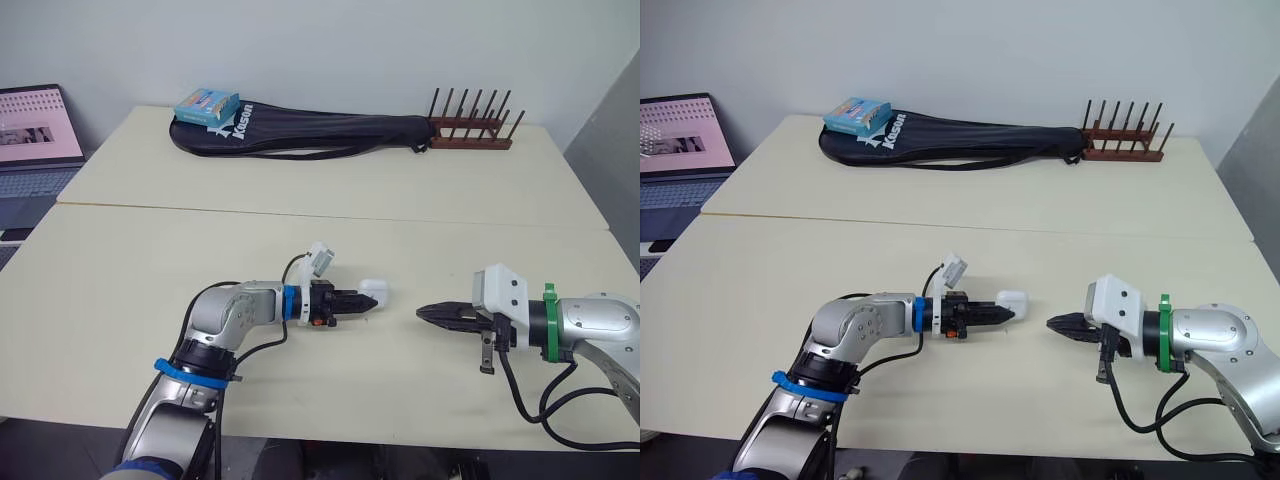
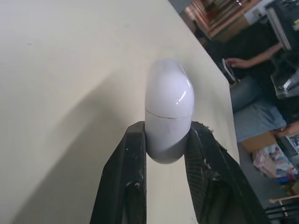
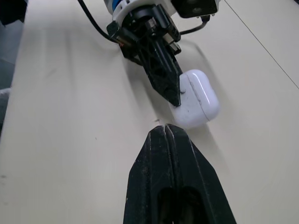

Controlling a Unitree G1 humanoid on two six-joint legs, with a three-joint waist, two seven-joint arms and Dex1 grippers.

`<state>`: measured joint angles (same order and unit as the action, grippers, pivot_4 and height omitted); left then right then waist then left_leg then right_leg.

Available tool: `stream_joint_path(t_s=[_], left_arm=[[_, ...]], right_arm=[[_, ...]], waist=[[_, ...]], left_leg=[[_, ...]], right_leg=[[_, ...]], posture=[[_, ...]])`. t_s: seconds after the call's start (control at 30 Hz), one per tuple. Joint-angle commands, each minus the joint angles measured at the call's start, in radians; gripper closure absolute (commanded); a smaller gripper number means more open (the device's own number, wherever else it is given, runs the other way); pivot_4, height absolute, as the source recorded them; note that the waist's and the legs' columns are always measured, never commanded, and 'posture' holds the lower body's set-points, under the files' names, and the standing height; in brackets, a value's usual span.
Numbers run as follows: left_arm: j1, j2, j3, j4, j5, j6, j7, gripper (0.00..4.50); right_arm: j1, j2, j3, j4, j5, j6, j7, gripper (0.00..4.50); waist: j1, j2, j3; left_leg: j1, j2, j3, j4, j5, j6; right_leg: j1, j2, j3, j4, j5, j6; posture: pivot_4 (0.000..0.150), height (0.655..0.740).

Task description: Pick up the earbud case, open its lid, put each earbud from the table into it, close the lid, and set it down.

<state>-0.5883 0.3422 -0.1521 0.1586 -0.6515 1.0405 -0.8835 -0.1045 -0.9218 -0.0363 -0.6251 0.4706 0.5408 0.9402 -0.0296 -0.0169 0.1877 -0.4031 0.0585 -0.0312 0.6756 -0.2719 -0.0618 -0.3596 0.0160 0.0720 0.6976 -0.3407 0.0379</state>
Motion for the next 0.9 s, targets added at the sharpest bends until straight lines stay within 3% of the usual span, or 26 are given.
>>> stream_joint_path(t_s=[0.03,0.1,0.13,0.23,0.4,0.43,0.5,0.67,0.73,0.87,0.9], left_arm=[[-0.022,0.008,-0.011,0.042,0.014,0.020,-0.024,3.75],[-0.026,0.027,-0.040,0.071,0.051,-0.002,-0.038,3.75],[-0.026,0.035,-0.052,0.082,0.076,-0.021,-0.036,3.04],[-0.024,0.070,-0.057,0.096,0.111,-0.054,-0.051,2.18],[0.065,0.224,-0.064,-0.029,0.149,-0.130,-0.111,0.69],[0.092,0.259,-0.061,-0.070,0.151,-0.144,-0.122,0.37],[0.158,0.339,-0.047,-0.154,0.159,-0.191,-0.140,0.00],[0.349,0.527,0.057,-0.317,0.212,-0.425,-0.201,0.00],[0.431,0.602,0.162,-0.385,0.193,-0.496,-0.248,0.00],[0.537,0.650,0.310,-0.472,0.204,-0.605,-0.241,0.00],[0.552,0.649,0.340,-0.484,0.200,-0.622,-0.238,0.00]], right_arm=[[-0.016,-0.003,-0.029,-0.024,-0.004,0.020,-0.033,4.50],[-0.017,-0.012,-0.028,-0.020,0.002,0.032,-0.029,4.50],[-0.017,-0.015,-0.028,-0.020,0.005,0.036,-0.029,4.50],[-0.022,-0.020,-0.022,-0.016,0.007,0.046,-0.026,4.50],[-0.031,-0.027,-0.019,-0.003,0.006,0.050,-0.013,4.50],[-0.033,-0.029,-0.019,0.002,0.005,0.048,-0.008,4.33],[-0.045,-0.037,-0.022,0.013,0.008,0.039,0.010,3.90],[-0.096,-0.072,-0.039,0.062,0.013,0.015,0.076,2.14],[-0.110,-0.112,-0.064,0.090,0.020,-0.031,0.152,1.40],[-0.122,-0.149,-0.106,0.152,0.041,-0.096,0.250,0.02],[-0.127,-0.157,-0.107,0.172,0.032,-0.117,0.270,0.02]], waist=[[0.000,0.000,0.000],[0.000,0.000,0.000],[0.000,0.000,0.000],[0.000,0.000,0.000],[-0.014,0.001,0.000],[-0.019,0.001,-0.001],[-0.022,0.001,-0.001],[-0.025,0.001,-0.001],[-0.019,0.001,0.000],[0.000,0.001,0.000],[0.003,0.000,0.000]], left_leg=[[0.000,0.000,0.000,0.000,0.000,0.000],[0.001,0.000,0.000,0.000,0.000,0.000],[0.001,0.000,0.000,0.000,0.000,0.000],[0.001,0.000,0.000,0.000,0.000,0.000],[0.005,0.002,0.001,0.000,0.000,0.000],[0.006,0.003,0.001,-0.001,0.000,0.000],[0.006,0.004,0.002,-0.002,0.000,0.000],[0.007,0.004,0.004,-0.009,0.001,-0.001],[0.006,0.003,0.004,-0.011,0.001,-0.003],[-0.001,0.004,0.005,-0.012,0.002,-0.003],[-0.001,0.004,0.004,-0.011,0.002,-0.003]], right_leg=[[0.000,0.000,0.000,0.000,0.000,0.000],[0.001,0.000,0.000,0.000,0.000,0.000],[0.001,0.000,0.000,0.000,0.000,0.000],[0.002,0.000,0.000,0.000,0.000,0.000],[0.004,0.001,0.001,0.000,0.000,0.000],[0.004,0.002,0.001,0.000,0.000,0.000],[0.004,0.002,0.001,0.001,0.000,0.000],[0.001,0.000,0.004,0.000,0.000,-0.001],[-0.001,0.000,0.003,-0.001,-0.001,-0.002],[-0.009,-0.001,0.002,-0.001,-0.001,-0.002],[-0.010,-0.001,0.002,-0.001,-0.001,-0.002]], posture=[[0.150,0.7157],[0.150,0.7157],[0.150,0.7157],[0.150,0.7157],[0.150,0.7157],[0.150,0.7157],[0.150,0.7157],[0.150,0.7157],[0.150,0.7157],[0.150,0.7157],[0.150,0.7157]])
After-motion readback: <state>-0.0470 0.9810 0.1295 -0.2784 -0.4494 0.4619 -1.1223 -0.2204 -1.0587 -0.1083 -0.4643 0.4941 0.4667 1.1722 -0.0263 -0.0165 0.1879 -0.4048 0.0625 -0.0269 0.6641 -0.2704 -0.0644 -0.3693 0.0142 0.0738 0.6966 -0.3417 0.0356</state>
